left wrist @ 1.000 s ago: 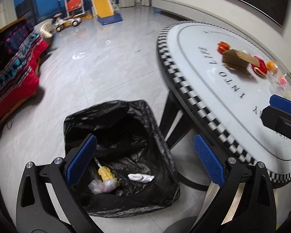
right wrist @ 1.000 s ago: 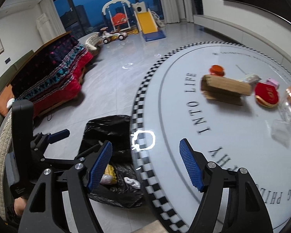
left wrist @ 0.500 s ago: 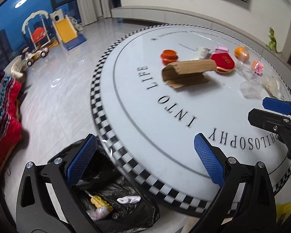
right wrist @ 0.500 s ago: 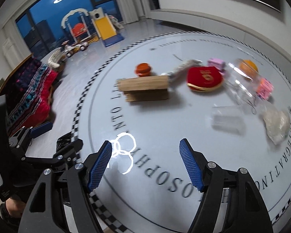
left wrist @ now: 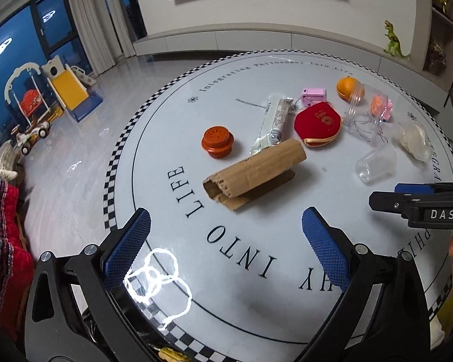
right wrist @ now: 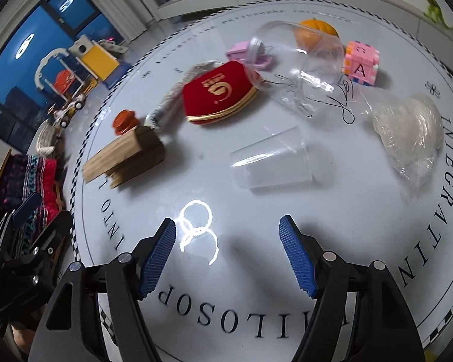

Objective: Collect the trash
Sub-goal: 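Return to the table and grasp the cardboard tube with the left gripper, then grasp the clear plastic cup with the right gripper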

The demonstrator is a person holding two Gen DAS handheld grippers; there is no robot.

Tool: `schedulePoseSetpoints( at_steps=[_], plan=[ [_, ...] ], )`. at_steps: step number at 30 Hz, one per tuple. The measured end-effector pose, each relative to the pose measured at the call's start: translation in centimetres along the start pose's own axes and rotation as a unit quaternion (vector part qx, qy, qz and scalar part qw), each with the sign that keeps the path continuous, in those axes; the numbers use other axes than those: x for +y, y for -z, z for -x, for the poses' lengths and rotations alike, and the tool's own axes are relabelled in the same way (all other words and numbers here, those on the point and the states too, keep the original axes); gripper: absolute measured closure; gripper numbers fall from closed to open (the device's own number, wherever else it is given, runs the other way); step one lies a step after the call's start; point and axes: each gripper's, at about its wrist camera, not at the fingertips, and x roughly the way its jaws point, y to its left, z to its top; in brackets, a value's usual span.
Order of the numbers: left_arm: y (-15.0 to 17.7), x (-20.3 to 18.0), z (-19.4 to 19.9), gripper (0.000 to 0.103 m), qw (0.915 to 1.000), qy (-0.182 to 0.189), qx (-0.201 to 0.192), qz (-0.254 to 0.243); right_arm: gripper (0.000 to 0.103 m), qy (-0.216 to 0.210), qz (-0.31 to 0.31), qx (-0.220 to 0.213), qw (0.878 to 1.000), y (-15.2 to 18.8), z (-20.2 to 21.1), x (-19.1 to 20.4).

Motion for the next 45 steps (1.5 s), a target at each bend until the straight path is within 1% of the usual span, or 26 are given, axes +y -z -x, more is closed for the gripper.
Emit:
schedulePoseSetpoints(
  at_steps=[5, 9, 13, 17, 19, 21, 22, 24, 26, 28, 30, 31, 32, 37, 39, 41, 43, 45],
  plan=[
    [-2.5, -0.7, -2.0, 0.006, 0.9992, 0.023, 0.008, -0.030, 0.031, 0.005, -0.028, 0.012, 1.000, -2.0, -1.3, -0.7],
    [-4.1, -1.7, -3.9, 0.006, 0.9961, 0.049, 0.018, -0.072, 0.034, -0.005, -0.067, 0.019, 0.998, -3.7, -1.9, -1.7],
    [-5.1, -2.9, -6.4, 0.006, 0.9905, 0.066, 0.048, -0.111, 0.035, -0.007, -0.087, 0.023, 0.996, -4.9, -2.5, -2.0],
    [-5.3, -3.7, -8.4, 0.006, 0.9864, 0.081, 0.071, -0.124, 0.035, 0.001, -0.087, 0.022, 0.996, -5.8, -3.0, -1.9],
    [-5.2, -3.9, -9.2, 0.006, 0.9841, 0.091, 0.085, -0.127, 0.039, 0.004, -0.087, 0.021, 0.996, -6.2, -3.1, -1.9],
    [-4.8, -4.3, -9.8, 0.007, 0.9817, 0.093, 0.101, -0.132, 0.042, 0.005, -0.087, 0.020, 0.996, -6.6, -3.2, -1.7],
    [-4.5, -4.5, -10.2, 0.009, 0.9806, 0.090, 0.110, -0.135, 0.047, 0.003, -0.088, 0.021, 0.996, -6.7, -3.3, -1.8],
    [-4.1, -4.7, -10.8, 0.011, 0.9801, 0.073, 0.120, -0.140, 0.053, 0.000, -0.090, 0.021, 0.996, -6.9, -3.5, -1.9],
    [-4.1, -4.4, -11.3, 0.016, 0.9813, 0.065, 0.132, -0.124, 0.055, -0.002, -0.089, 0.020, 0.996, -7.1, -3.6, -1.9],
    [-4.2, -3.8, -11.8, 0.023, 0.9813, 0.068, 0.153, -0.094, 0.058, -0.006, -0.085, 0.019, 0.996, -7.0, -3.6, -1.8],
    [-4.2, -3.3, -11.8, 0.033, 0.9814, 0.076, 0.159, -0.076, 0.060, -0.008, -0.078, 0.016, 0.997, -6.9, -3.6, -1.6],
    [-4.2, -3.1, -11.7, 0.044, 0.9819, 0.076, 0.159, -0.069, 0.061, -0.007, -0.074, 0.015, 0.997, -6.7, -3.4, -1.5],
    [-4.1, -3.0, -11.5, 0.048, 0.9822, 0.075, 0.160, -0.065, 0.061, -0.006, -0.070, 0.014, 0.997, -6.7, -3.4, -1.4],
    [-3.1, -2.8, -10.3, 0.056, 0.9852, 0.070, 0.147, -0.053, 0.064, -0.016, -0.059, 0.014, 0.998, -5.9, -3.0, -0.9],
    [-2.6, -2.5, -9.6, 0.059, 0.9863, 0.080, 0.140, -0.035, 0.064, -0.021, -0.054, 0.013, 0.998, -5.3, -2.6, -0.7],
    [-2.1, -2.1, -8.8, 0.063, 0.9868, 0.090, 0.134, -0.013, 0.064, -0.026, -0.047, 0.011, 0.998, -4.9, -2.1, -0.3],
    [-1.5, -1.5, -8.1, 0.065, 0.9856, 0.109, 0.129, 0.012, 0.064, -0.033, -0.038, 0.010, 0.999, -4.4, -1.7, 0.3],
    [-0.8, -1.1, -7.3, 0.065, 0.9855, 0.115, 0.122, 0.026, 0.064, -0.037, -0.029, 0.009, 0.999, -3.7, -1.2, 0.7]
  ],
)
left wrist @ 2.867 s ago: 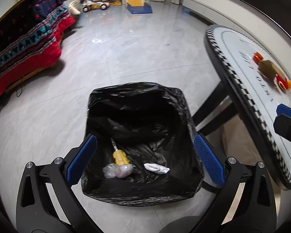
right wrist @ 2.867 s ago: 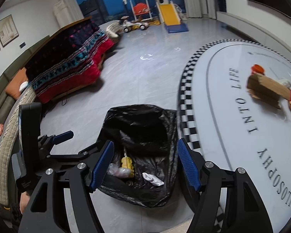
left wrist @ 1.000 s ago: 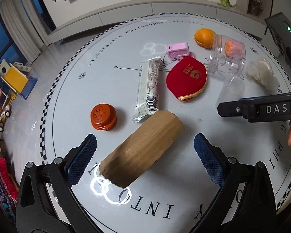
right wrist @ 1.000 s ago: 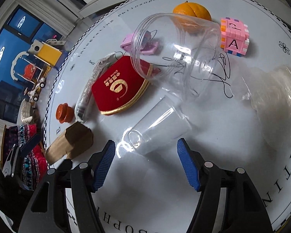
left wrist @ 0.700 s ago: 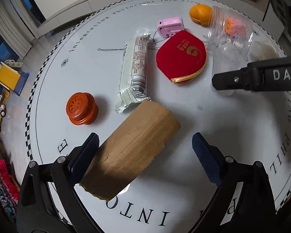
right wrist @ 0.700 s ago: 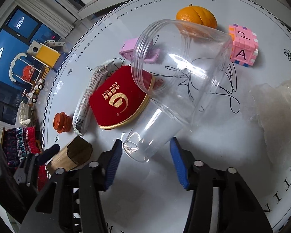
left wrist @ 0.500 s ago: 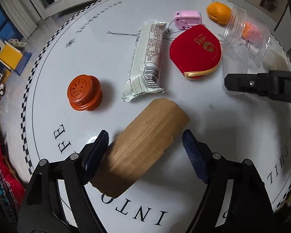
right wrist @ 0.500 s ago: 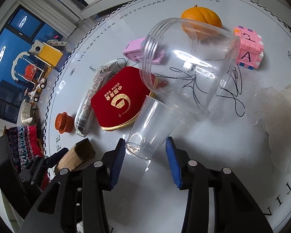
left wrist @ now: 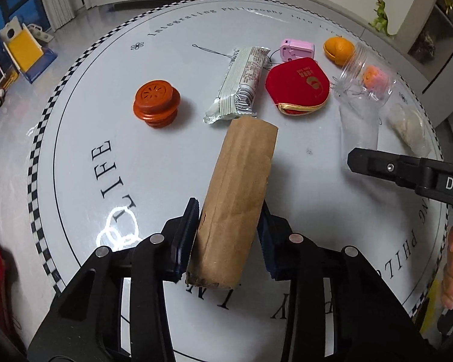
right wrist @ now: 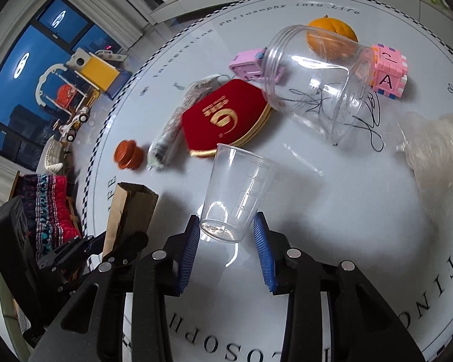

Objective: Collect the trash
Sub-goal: 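Grasp the clear plastic cup with the right gripper, then carry the tube and cup to the trash bag and open both grippers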

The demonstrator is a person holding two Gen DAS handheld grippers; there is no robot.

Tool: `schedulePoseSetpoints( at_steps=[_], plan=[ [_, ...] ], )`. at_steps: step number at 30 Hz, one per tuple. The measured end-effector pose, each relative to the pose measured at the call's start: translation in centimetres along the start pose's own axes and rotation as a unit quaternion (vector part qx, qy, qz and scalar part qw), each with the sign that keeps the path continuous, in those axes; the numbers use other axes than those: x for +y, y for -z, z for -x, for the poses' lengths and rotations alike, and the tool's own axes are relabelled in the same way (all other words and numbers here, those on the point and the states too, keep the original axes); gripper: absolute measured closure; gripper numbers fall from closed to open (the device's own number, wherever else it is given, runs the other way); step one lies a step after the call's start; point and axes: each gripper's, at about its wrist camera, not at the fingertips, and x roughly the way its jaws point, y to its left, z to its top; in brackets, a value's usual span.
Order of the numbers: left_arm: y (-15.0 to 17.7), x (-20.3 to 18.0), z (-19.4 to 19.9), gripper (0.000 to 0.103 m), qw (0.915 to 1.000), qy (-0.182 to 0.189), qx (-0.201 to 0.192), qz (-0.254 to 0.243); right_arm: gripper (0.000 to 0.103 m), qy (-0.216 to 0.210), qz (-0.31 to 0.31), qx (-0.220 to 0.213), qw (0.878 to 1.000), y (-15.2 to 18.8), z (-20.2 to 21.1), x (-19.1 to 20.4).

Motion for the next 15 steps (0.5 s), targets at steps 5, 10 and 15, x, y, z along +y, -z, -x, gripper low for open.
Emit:
schedulePoseSetpoints(
  at_steps=[5, 10, 15],
  plan=[
    [2.5, 0.3, 1.5, 0.065, 0.9995, 0.012, -0.015, 0.026, 0.064, -0.009, 0.028, 0.002, 1.000, 2.2, 1.0, 1.8],
    [5.4, 0.9, 3.4, 0.065, 0.9987, 0.006, -0.030, 0.042, 0.064, -0.016, 0.060, 0.001, 0.998, 4.5, 1.7, 4.6],
    [7.6, 2.1, 5.5, 0.065, 0.9970, -0.005, -0.048, 0.060, 0.064, -0.025, 0.093, -0.001, 0.995, 6.5, 2.3, 7.5]
  ],
)
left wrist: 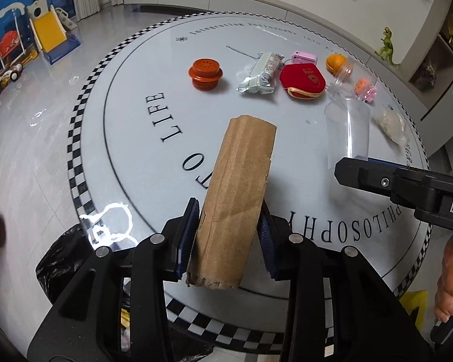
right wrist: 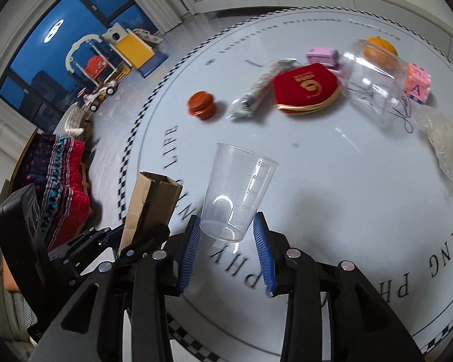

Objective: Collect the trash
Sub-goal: 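Carry the tube and cup to the trash bag and open both grippers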

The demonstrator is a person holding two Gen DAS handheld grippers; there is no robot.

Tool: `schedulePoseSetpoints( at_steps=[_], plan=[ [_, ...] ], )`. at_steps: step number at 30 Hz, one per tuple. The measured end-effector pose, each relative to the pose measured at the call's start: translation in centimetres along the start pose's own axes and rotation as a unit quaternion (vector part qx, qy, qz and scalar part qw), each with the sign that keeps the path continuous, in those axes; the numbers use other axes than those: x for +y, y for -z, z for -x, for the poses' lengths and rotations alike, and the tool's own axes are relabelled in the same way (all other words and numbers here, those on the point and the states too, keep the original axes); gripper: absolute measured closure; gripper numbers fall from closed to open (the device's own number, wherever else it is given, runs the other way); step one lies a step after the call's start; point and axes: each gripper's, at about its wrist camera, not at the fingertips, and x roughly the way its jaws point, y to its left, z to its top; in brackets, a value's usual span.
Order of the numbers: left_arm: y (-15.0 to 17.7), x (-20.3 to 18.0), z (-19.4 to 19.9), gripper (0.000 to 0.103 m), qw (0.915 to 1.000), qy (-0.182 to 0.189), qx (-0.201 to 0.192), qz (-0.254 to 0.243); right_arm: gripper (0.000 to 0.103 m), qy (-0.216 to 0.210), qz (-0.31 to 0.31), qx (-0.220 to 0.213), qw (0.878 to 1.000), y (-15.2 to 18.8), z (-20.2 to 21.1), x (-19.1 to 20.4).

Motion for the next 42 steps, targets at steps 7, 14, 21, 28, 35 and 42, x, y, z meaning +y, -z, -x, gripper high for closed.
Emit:
schedulePoseSetpoints(
  at_steps=[7, 14, 21, 28, 35, 42],
  plan=[
    [3.4, 3.7, 3.4, 0.065, 0.9985, -0.026, -0.023, 0.042, 0.065, -0.017, 0.053, 0.008, 0.998, 2.4, -0.2, 5.3],
    [6.9, 6.8, 6.5, 0.065, 0.9949, -0.057, -0.039, 0.074, 0.065, -0.034, 0.105, 0.021, 0.994, 4.8, -1.1, 10.4],
    [11.7, 10.6, 8.6, 0.065, 0.9863, -0.103, -0.036, 0.124, 0.065, -0.049, 0.159, 0.046, 0.985, 7.7, -2.5, 14.9],
    [16.3, 14.3, 9.6, 0.065, 0.9737, -0.131, -0.026, 0.184, 0.065, -0.059, 0.217, 0.075, 0.972, 10.9, -4.3, 18.8],
    [19.3, 17.0, 9.8, 0.064, 0.9637, -0.134, -0.020, 0.230, 0.065, -0.063, 0.242, 0.105, 0.962, 12.9, -6.4, 20.3],
    [20.6, 17.8, 9.6, 0.006, 0.9579, -0.147, -0.022, 0.246, 0.041, -0.072, 0.257, 0.117, 0.957, 13.9, -7.2, 21.3]
  ],
)
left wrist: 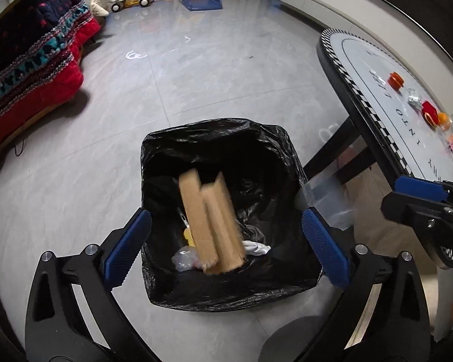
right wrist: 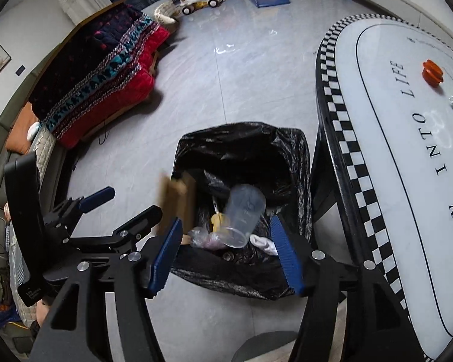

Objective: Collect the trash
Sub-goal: 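Carry the tube and cup to the trash bag and open both grippers, then move both tools back over the table toward the remaining items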

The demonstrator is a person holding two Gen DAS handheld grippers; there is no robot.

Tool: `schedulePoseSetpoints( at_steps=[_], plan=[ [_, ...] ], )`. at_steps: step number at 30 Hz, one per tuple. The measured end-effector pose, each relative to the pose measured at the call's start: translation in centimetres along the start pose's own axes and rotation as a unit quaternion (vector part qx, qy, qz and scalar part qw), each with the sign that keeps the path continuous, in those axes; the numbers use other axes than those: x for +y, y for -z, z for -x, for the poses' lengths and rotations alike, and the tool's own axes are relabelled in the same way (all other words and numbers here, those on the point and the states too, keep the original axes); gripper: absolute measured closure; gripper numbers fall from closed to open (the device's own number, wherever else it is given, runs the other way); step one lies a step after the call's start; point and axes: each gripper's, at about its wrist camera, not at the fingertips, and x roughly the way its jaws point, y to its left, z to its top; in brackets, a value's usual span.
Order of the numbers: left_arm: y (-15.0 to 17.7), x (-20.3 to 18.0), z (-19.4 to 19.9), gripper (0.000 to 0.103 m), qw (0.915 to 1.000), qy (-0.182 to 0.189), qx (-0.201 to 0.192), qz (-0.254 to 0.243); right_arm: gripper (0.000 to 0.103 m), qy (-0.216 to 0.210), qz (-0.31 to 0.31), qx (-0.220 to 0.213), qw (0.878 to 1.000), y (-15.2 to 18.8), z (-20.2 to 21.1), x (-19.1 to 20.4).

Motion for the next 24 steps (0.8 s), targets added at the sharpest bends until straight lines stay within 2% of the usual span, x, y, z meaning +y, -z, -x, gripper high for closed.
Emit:
schedulePoseSetpoints(
  at_steps=[3, 11, 14, 24],
  plan=[
    [0.2, 0.6, -0.2, 0.006, 0.9998, 0.007, 0.002, 0.016, 0.041, 0.002, -0.001, -0.006, 1.000, 0.3, 0.3, -0.3],
    [0.4, 0.1, -0.9, 0.006, 0.9998, 0.007, 0.015, 0.009, 0.041, -0.001, -0.013, -0.006, 1.000, 0.4, 0.5, -1.4],
    [0.3, -0.5, -0.9, 0.006, 0.9999, 0.005, 0.017, -0.001, 0.041, -0.004, -0.021, -0.008, 1.000, 0.5, 0.7, -2.0],
    [-1.4, -4.6, -0.5, 0.006, 0.9989, 0.035, 0.004, -0.032, 0.041, 0.003, -0.049, -0.036, 0.998, 0.6, 2.9, -5.3]
  ],
)
